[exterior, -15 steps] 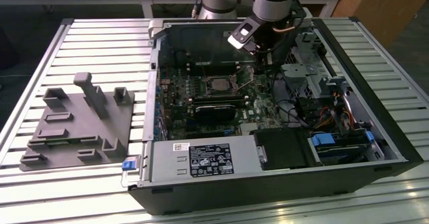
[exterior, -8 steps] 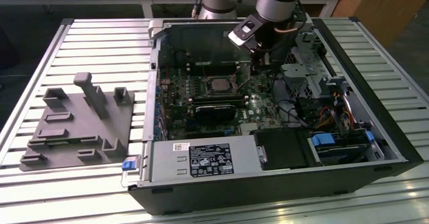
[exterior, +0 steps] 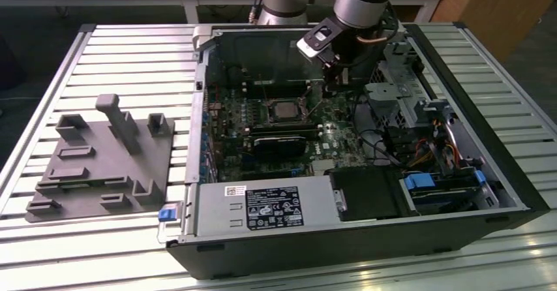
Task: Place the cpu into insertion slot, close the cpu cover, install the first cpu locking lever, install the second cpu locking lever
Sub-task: 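Close the cpu cover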
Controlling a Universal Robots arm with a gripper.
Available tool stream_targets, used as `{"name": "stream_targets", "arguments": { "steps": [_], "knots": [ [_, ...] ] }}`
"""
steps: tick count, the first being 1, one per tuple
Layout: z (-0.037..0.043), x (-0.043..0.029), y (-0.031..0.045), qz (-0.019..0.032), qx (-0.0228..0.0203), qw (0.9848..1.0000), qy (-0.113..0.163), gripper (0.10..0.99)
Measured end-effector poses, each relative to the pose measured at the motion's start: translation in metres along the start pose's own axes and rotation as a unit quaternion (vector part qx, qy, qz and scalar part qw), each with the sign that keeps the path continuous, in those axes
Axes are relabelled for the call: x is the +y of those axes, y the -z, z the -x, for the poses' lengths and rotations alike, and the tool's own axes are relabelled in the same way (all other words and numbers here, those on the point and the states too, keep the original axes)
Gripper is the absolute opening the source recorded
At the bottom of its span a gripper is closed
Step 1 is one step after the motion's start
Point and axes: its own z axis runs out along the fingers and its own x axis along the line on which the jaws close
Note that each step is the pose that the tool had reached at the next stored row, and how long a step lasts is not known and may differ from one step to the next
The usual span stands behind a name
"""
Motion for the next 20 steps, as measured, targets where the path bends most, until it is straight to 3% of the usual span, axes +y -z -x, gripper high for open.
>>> {"name": "stream_targets", "arguments": {
  "steps": [5, 10, 20],
  "knots": [
    [0.0001, -0.0017, -0.0002, -0.0002, 0.0000, 1.0000, 0.000, 0.106],
    [0.0003, -0.0098, -0.0009, 0.0002, 0.0001, 1.0000, 0.000, 0.106],
    [0.0011, -0.0395, -0.0036, 0.0040, 0.0002, 1.0000, 0.000, 0.106]
  ]
}}
